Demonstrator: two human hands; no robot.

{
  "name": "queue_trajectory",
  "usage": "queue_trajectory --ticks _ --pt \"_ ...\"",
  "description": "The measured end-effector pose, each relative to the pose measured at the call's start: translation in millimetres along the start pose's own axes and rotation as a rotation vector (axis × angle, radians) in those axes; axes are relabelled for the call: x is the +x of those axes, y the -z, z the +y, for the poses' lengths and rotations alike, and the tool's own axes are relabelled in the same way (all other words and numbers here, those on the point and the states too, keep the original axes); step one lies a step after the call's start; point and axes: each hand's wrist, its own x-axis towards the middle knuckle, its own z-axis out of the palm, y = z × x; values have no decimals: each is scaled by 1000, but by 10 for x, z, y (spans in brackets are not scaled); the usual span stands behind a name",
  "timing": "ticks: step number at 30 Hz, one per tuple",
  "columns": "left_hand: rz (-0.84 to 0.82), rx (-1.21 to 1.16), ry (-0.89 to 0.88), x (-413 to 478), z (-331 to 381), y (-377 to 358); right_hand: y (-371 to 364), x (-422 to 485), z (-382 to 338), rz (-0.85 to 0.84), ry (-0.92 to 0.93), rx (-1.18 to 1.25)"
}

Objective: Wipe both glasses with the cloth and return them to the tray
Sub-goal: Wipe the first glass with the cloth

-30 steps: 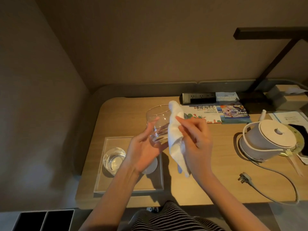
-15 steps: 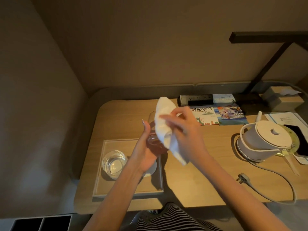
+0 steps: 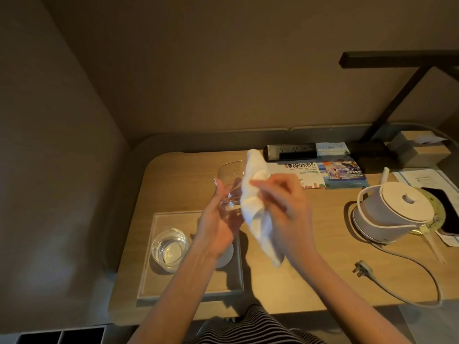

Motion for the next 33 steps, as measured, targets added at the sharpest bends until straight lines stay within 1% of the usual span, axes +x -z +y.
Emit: queue_trajectory --ticks 2,3,4,7,8,9,11,13,14,15,17,18,20,22,23,24,26,27,28,31,33 --pt "16 48 11 6 9 -6 -63 -169 -50 -91 150 -105" --pt "4 87 16 6 2 -13 -79 -146 -56 -100 175 -131" --pt "3 131 -1 10 -16 -4 -80 -50 -49 -78 143 -120" --pt "20 155 -64 33 -71 7 -21 343 -25 29 -63 7" --pt "17 125 -67 39 -78 14 -14 373 -16 33 -67 0" --pt "-6 80 -49 29 -70 -8 -32 330 -26 18 -34 -23" --pt "-38 -7 30 17 -57 -46 -141 101 -40 -59 69 -112" --pt "-11 -36 95 -13 -29 -93 -206 -83 -71 -131 119 -125" --pt "-9 -54 91 -19 -22 -86 -195 -31 -52 -135 103 -86" --pt "-25 -87 71 -15 -2 -77 -156 92 -27 -114 39 -11" --pt "-36 -126 19 -3 49 -52 -56 337 -10 -65 -159 190" --pt "-11 -139 10 -4 79 -40 -19 389 -4 -45 -209 249" --pt "-15 -129 10 16 130 -4 7 313 -42 -51 -202 251" --pt "-4 -40 29 -1 124 0 -15 142 -94 -119 -123 208" --pt "3 10 31 -16 105 -11 -15 123 -99 -136 -113 205" --pt "1 37 25 -6 75 -2 -4 174 -93 -131 -159 255" --pt "16 72 -2 0 12 -23 43 365 -70 -57 -400 483" --pt "46 115 -18 -13 -7 -63 70 432 -55 -21 -493 559" --pt "79 152 -33 -22 -19 -96 90 451 -29 -5 -533 594" --pt "137 171 -33 -9 14 -107 83 249 -48 2 -523 690" --pt "156 159 -35 -8 52 -115 74 68 -74 -12 -418 676"
